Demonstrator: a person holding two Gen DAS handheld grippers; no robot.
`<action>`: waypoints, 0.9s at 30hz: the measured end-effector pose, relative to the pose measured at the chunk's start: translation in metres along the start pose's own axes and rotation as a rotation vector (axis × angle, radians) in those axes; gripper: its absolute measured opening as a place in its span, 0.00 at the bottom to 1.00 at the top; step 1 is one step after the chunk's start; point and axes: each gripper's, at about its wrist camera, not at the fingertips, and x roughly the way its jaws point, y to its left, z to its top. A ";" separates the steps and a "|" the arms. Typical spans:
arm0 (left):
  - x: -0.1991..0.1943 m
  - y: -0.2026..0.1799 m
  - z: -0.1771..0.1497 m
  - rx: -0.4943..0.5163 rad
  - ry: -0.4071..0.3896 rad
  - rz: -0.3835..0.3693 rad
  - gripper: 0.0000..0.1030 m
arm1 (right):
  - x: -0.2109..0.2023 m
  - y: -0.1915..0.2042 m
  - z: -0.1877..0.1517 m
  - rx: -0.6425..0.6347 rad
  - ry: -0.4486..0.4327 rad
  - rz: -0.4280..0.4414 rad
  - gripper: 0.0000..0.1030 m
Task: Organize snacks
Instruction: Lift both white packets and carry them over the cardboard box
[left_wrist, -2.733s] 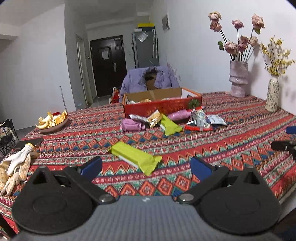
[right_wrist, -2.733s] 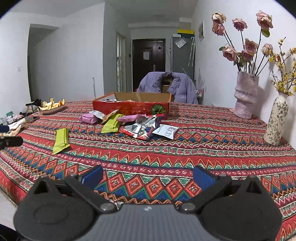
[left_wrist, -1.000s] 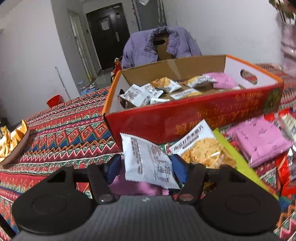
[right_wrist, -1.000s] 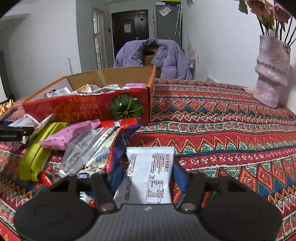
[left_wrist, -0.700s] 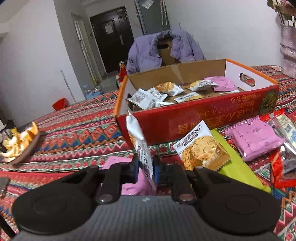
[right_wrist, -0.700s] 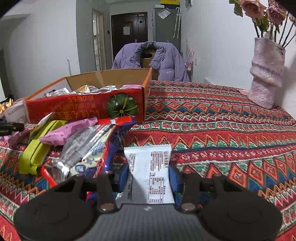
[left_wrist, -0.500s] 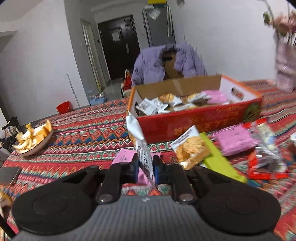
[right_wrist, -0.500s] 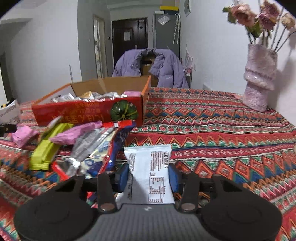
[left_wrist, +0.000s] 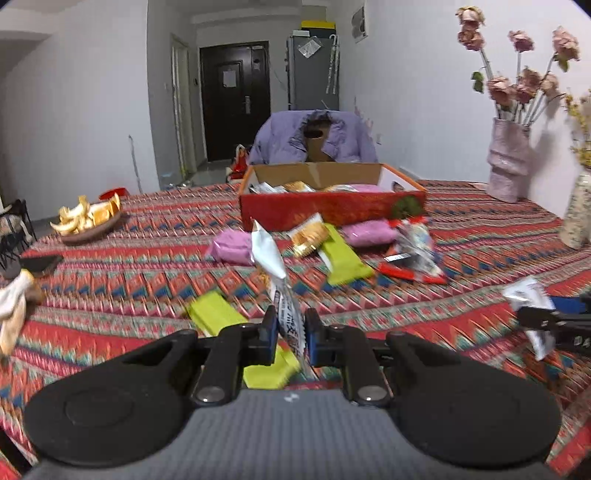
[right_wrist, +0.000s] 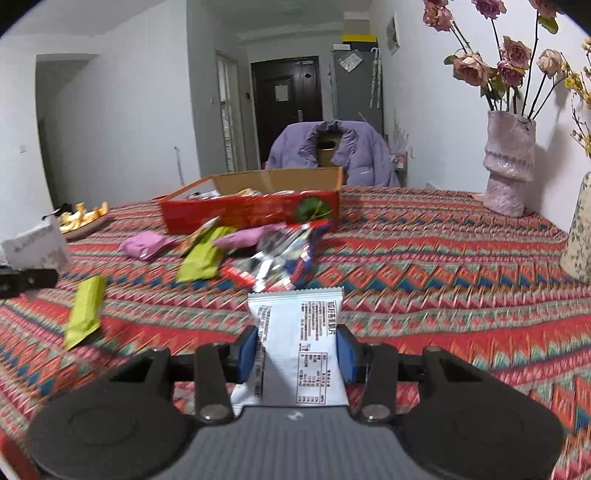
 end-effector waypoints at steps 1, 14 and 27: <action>-0.005 -0.001 -0.004 -0.002 -0.001 -0.004 0.15 | -0.005 0.005 -0.003 -0.005 0.002 0.010 0.43; -0.040 0.005 -0.014 -0.007 -0.055 -0.026 0.15 | -0.035 0.025 -0.013 -0.023 -0.042 0.016 0.43; -0.004 0.019 0.081 0.018 -0.120 -0.187 0.15 | -0.017 0.005 0.074 -0.012 -0.070 0.159 0.43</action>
